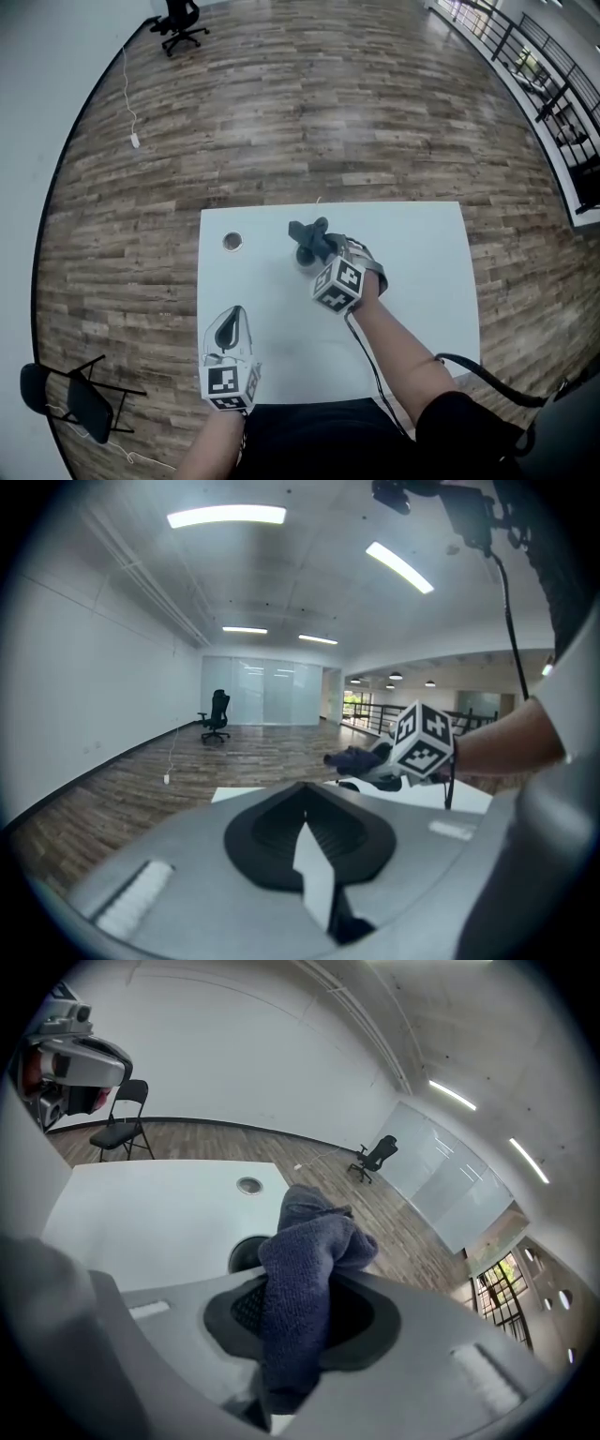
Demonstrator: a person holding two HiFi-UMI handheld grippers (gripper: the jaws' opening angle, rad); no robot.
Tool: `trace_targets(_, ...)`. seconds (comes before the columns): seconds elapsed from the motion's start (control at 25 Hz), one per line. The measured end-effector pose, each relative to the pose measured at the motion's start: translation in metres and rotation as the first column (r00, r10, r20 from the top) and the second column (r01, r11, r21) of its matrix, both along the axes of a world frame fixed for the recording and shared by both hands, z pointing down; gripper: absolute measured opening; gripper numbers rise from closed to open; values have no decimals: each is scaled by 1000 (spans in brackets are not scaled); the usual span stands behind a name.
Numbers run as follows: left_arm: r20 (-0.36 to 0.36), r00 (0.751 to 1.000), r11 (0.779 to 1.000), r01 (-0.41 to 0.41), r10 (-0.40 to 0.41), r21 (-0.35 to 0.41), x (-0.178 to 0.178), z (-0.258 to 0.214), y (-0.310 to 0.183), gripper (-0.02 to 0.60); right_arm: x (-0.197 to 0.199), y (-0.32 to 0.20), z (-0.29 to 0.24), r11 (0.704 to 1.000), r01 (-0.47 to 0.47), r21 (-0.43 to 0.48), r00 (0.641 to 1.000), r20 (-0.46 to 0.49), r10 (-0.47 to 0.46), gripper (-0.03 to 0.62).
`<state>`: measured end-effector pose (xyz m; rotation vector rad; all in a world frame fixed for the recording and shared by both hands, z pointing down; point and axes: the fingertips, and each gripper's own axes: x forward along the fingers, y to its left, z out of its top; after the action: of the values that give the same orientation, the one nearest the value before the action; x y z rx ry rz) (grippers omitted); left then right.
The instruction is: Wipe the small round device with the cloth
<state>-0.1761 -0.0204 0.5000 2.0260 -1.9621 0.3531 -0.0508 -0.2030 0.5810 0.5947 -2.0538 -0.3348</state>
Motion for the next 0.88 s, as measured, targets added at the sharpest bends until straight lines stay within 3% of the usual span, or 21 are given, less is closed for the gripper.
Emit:
trace_targets(0.16, 1, 1000, 1000, 16, -16, -6, 0, 2, 0, 8, -8, 12, 15, 998, 62, -21, 996, -57, -63, 92)
trace_targets(0.56, 5, 1000, 1000, 18, -17, -7, -2, 6, -2, 8, -19, 29, 26, 983, 178, 39, 965, -205, -166, 92)
trace_targets(0.88, 11, 1000, 1000, 14, -14, -16, -5, 7, 2, 8, -30, 54, 43, 974, 223, -43, 947, -228, -226, 92)
